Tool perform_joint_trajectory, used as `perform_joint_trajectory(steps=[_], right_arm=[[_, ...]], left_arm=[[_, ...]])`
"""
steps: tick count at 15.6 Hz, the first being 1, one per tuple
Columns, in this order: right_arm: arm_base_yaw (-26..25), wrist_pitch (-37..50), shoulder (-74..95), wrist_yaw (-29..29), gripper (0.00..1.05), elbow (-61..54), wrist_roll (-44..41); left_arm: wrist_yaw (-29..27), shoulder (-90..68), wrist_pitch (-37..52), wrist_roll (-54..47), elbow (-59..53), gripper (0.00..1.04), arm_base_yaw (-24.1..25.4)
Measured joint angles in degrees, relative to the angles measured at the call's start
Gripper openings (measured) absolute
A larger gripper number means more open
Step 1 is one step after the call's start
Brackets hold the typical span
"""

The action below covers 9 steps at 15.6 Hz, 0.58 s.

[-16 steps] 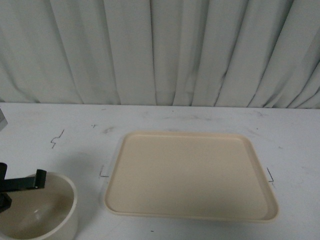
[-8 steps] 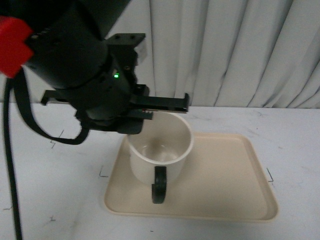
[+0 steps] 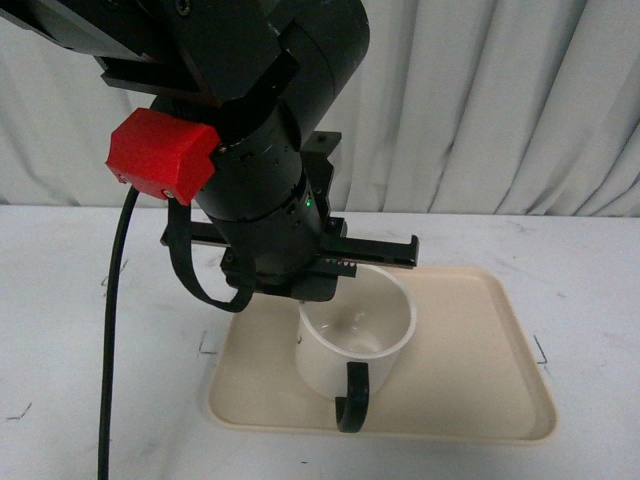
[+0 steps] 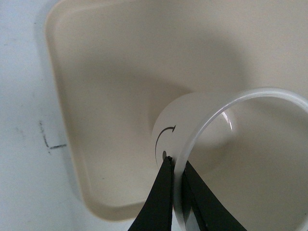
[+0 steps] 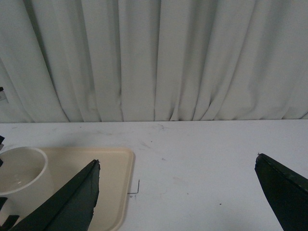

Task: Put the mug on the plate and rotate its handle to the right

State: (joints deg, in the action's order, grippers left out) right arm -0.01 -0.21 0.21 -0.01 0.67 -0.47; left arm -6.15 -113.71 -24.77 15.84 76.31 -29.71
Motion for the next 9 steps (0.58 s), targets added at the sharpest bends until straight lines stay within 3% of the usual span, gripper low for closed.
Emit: perform_joint_trajectory(steps=[5,9], right_arm=[[0.0,0.0,0.0,0.0,0.98,0.0,0.0],[0.0,0.0,0.0,0.0,0.98,0.0,0.0]], left_arm=[[0.9,-2.0,-0.3,1.7,1.1,0.03,-1.5],[1.7,-1.3,0.8,1.7,0.8,0.43,-1.0]])
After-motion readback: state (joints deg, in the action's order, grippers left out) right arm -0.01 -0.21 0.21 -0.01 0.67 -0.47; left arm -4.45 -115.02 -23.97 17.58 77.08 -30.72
